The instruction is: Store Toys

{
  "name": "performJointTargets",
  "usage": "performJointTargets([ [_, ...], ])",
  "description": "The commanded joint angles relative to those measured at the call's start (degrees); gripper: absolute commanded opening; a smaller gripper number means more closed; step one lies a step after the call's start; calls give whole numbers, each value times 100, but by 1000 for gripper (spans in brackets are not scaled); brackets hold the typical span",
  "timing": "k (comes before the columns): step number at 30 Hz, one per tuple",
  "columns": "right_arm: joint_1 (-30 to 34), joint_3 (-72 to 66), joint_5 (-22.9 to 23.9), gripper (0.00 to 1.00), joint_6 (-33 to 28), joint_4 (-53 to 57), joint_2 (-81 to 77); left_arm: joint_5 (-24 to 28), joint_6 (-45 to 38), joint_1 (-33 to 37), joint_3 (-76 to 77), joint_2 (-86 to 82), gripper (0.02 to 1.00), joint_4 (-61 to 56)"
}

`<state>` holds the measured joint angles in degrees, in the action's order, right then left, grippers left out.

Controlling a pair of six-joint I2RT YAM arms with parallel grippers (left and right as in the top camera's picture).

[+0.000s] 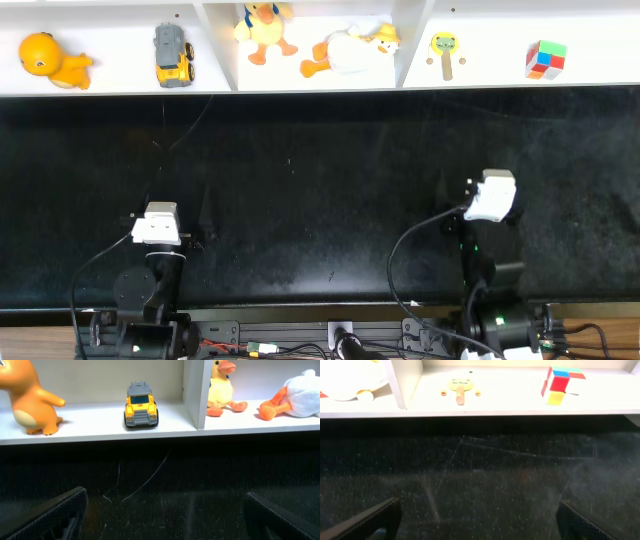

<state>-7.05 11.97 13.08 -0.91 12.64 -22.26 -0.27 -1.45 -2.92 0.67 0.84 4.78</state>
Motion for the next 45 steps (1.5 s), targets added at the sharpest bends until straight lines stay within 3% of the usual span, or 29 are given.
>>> performJointTargets([
  [1,44,-431,-125,996,-50,-44,636,-28,-17,7,-20,-68,998,9],
  [12,72,-907,-459,996,-35,-323,2253,-31,-17,7,-20,-68,998,9],
  [15,72,-1187,-468,996,-125,-918,2210,-28,-17,7,-20,-68,998,9],
  [45,70,-1169,-562,996,-229,-885,2201,-28,-17,7,-20,-68,998,9],
])
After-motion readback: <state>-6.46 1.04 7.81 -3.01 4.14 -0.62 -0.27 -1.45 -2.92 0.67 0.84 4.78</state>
